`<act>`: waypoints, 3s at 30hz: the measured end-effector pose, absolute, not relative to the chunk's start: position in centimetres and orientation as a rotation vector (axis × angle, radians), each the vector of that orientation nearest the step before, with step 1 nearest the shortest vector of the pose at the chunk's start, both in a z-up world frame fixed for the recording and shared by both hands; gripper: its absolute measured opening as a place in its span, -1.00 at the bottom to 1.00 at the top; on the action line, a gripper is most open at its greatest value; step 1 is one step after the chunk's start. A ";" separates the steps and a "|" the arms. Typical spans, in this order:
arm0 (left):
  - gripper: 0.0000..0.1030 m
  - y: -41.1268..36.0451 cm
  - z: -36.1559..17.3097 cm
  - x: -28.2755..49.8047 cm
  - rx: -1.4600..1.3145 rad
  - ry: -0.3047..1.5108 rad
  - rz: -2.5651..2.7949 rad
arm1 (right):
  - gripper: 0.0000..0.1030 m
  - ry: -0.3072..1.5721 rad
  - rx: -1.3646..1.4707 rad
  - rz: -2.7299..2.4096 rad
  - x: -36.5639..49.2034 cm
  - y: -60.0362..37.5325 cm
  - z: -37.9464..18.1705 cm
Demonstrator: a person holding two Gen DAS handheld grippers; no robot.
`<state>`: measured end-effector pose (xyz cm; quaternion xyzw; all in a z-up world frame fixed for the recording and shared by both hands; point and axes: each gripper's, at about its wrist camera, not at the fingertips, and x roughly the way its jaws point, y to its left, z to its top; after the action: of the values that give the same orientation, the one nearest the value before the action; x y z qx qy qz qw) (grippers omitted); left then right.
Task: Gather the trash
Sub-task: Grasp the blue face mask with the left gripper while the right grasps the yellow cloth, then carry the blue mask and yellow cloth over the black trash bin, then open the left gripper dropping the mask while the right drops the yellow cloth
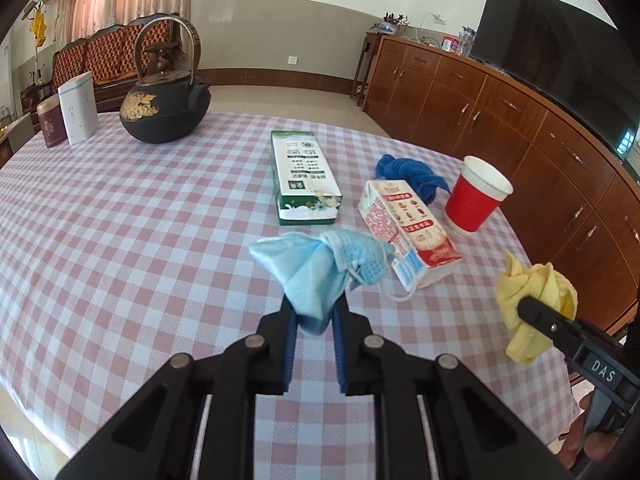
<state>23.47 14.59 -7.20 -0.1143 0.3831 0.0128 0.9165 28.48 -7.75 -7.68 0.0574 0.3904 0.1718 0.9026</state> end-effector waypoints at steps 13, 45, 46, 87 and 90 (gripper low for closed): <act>-0.66 6.7 -4.6 20.0 -0.201 0.781 -0.146 | 0.01 0.760 0.174 0.265 23.5 -14.1 -5.1; -0.66 -27.1 -9.5 19.1 0.059 0.968 -0.705 | 0.01 0.762 0.433 -0.286 11.3 -45.2 -9.2; -0.66 -27.8 -9.8 19.0 0.071 0.975 -0.708 | 0.01 0.771 0.441 -0.296 11.4 -46.0 -9.6; -0.10 -35.3 -16.1 21.1 0.223 1.050 -0.671 | 0.27 0.904 0.505 -0.444 13.4 -55.0 -20.4; -0.10 -34.9 -15.1 20.9 0.224 1.030 -0.669 | 0.27 0.892 0.508 -0.448 12.8 -54.7 -19.4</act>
<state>20.91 -34.94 -15.07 0.1050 0.4823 -0.3130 0.8114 12.82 -54.75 -19.42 0.2407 0.4229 -0.2125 0.8474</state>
